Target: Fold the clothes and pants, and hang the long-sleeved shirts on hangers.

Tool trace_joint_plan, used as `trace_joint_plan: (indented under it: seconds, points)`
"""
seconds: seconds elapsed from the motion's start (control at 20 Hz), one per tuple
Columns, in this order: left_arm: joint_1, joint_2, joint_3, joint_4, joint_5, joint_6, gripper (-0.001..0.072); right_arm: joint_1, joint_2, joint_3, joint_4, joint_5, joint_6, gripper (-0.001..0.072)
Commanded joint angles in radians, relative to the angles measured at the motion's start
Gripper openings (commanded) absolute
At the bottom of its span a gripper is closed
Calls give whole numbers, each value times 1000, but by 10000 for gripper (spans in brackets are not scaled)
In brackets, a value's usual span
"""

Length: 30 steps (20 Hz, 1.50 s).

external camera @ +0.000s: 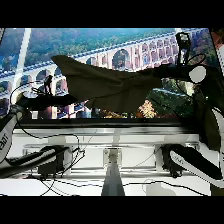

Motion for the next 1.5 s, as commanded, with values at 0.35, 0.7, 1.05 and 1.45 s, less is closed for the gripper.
trace_joint_plan:
  seconds: [0.35, 0.7, 1.05, 1.45]
  points:
    - [0, 31, 213, -13, 28, 1, 12, 0, 3, 64, -13, 0, -1, 8]
    - [32, 275, 764, -13, 188, 1, 12, 0, 72, 457, -123, -4, -5, 8]
    - [103, 667, 855, 57, 643, 2, 12, 0, 282, 719, -143, -35, -4, 8]
    - [136, 838, 851, 166, 623, 1, 12, 0, 484, 752, -116, -85, -5, 8]
